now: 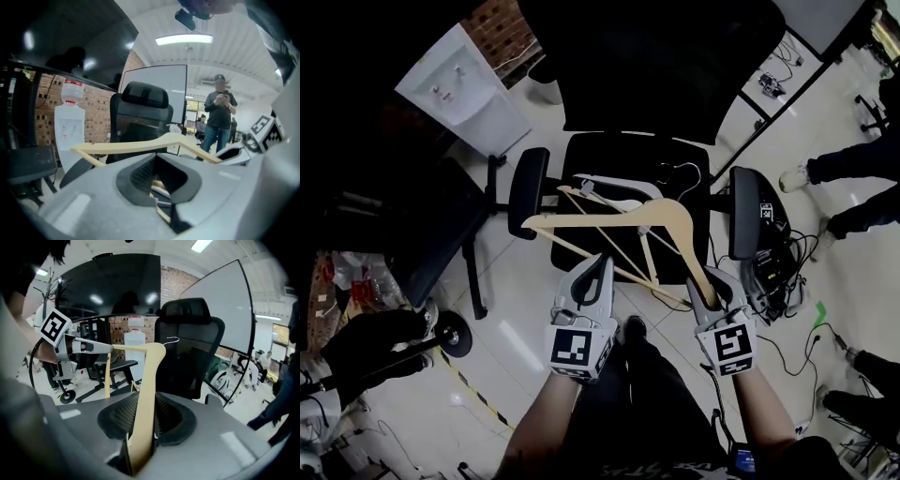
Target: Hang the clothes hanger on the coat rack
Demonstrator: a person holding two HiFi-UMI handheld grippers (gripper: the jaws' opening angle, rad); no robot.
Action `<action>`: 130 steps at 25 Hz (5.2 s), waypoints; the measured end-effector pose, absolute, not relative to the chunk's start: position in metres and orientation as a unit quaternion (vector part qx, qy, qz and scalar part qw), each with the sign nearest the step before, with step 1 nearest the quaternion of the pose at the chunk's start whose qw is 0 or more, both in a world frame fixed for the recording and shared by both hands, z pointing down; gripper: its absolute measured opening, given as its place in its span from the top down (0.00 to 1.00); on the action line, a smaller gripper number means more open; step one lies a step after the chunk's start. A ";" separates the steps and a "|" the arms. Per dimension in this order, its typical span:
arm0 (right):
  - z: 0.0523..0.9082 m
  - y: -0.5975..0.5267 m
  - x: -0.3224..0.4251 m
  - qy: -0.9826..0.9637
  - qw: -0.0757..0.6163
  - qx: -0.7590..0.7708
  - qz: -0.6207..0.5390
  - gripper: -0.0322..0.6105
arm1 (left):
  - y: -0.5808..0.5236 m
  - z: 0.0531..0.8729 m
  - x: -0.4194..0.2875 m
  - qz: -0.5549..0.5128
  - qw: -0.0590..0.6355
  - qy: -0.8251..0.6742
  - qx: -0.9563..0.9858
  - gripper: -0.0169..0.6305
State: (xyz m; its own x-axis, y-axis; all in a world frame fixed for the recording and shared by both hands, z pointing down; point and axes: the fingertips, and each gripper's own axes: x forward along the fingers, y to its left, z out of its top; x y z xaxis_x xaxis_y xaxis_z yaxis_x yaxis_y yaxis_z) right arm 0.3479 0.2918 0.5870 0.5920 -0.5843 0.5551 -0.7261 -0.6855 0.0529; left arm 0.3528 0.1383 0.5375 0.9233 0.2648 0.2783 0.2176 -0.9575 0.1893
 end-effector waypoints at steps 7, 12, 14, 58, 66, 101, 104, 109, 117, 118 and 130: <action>0.516 0.242 0.341 -0.485 0.157 0.839 0.189 0.80 | 0.109 0.459 0.311 0.104 0.062 0.043 0.992 0.97; 0.489 0.192 0.317 -0.558 0.167 0.797 0.161 0.80 | 0.069 0.433 0.257 0.092 0.033 -0.017 0.995 0.97; 0.477 0.162 0.305 -0.590 0.167 0.777 0.142 0.80 | 0.045 0.421 0.235 0.082 0.047 -0.057 0.994 0.97; 0.363 -0.241 -0.183 -0.866 0.176 0.464 -0.056 0.80 | -0.235 0.316 -0.323 -0.046 0.011 -0.494 0.868 0.97; 0.350 -0.315 -0.203 -0.880 0.168 0.438 -0.077 0.80 | -0.286 0.310 -0.341 -0.053 0.004 -0.512 0.857 0.97; 0.163 -0.499 -0.173 -0.855 0.102 0.439 -0.256 0.80 | -0.458 0.173 -0.304 -0.120 -0.058 -0.488 0.863 0.97; 0.163 -0.509 -0.177 -0.855 0.107 0.441 -0.252 0.80 | -0.470 0.171 -0.302 -0.116 -0.053 -0.476 0.870 0.97; 0.167 -0.528 -0.181 -0.851 0.119 0.449 -0.246 0.80 | -0.488 0.172 -0.298 -0.105 -0.048 -0.458 0.881 0.97; 0.181 -0.553 -0.195 -0.847 0.140 0.442 -0.260 0.80 | -0.504 0.181 -0.295 -0.104 -0.044 -0.438 0.892 0.97; 0.184 -0.556 -0.196 -0.847 0.140 0.442 -0.258 0.80 | -0.506 0.184 -0.295 -0.104 -0.043 -0.436 0.893 0.97; 0.195 -0.561 -0.199 -0.843 0.148 0.443 -0.269 0.80 | -0.512 0.190 -0.298 -0.101 -0.028 -0.438 0.893 0.97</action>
